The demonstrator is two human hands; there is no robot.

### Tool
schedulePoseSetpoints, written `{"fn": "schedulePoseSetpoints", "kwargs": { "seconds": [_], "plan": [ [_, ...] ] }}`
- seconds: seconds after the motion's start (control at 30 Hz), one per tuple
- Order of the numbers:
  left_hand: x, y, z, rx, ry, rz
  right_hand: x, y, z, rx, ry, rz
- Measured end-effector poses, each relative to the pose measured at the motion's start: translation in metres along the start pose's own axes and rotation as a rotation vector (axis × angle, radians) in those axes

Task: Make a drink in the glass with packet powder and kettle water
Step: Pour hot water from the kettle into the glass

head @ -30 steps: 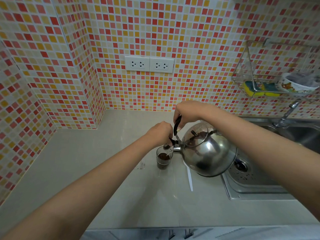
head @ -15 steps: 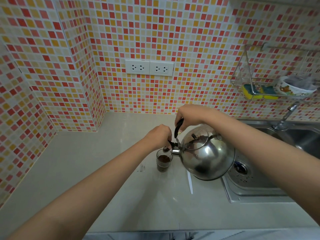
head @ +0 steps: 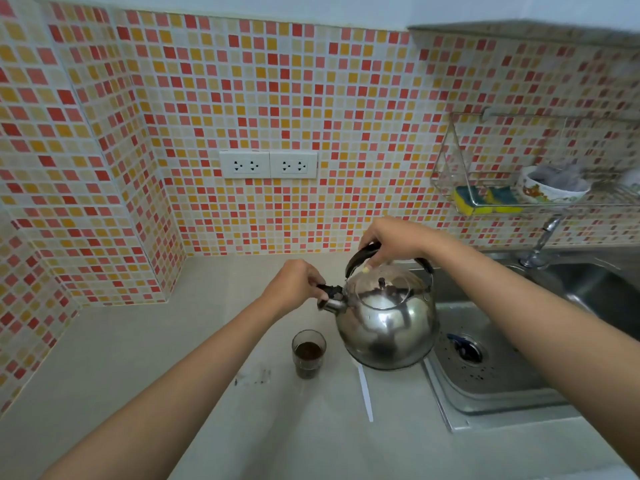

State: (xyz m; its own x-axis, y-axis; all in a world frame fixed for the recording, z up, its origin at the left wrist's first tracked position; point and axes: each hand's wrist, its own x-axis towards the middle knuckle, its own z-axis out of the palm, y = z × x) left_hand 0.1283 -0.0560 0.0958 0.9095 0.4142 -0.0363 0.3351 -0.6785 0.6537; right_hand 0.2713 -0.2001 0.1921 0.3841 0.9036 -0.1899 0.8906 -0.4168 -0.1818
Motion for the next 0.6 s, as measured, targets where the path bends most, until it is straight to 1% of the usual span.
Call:
{"fn": "schedulePoseSetpoints", "kwargs": {
  "seconds": [0.23,0.47,0.6],
  "plan": [
    [0.043,0.008,-0.005,-0.011,0.084,-0.016,0.021,0.031,-0.002,-0.112,0.169,0.075],
    [0.089,-0.009,0.001,0.057,0.097,-0.104,0.074,0.058,0.025,-0.1,0.21,0.094],
    [0.116,-0.019,0.008,0.077,0.099,-0.163,0.1,0.074,0.039,-0.019,0.19,0.114]
  ]
}}
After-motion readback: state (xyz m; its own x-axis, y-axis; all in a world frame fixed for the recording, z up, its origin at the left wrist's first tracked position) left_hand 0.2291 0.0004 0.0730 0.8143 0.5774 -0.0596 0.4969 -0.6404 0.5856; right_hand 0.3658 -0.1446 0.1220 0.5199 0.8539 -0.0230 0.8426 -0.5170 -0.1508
